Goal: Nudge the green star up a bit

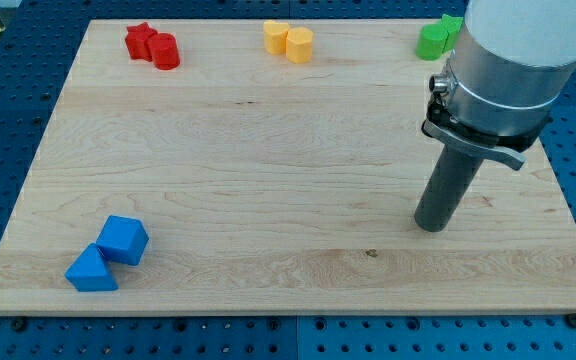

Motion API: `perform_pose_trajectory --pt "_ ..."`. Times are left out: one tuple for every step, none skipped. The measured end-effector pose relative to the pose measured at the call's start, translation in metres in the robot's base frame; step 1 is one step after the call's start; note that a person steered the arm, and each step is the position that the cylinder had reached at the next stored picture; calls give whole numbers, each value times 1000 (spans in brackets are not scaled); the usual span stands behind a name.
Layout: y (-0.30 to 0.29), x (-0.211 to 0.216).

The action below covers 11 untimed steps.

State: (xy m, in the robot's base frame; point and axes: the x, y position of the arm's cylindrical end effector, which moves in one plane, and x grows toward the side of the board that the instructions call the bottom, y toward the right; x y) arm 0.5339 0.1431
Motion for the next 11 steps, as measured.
perform_pose_trajectory --pt "12 -27" --pt "44 -57" --pt "75 -94" --pt "95 -146" --pt "107 -208" --pt "112 -230" --pt "112 -236" --pt "114 -281" --pt "117 -303" --pt "117 -303" --pt "129 -311"
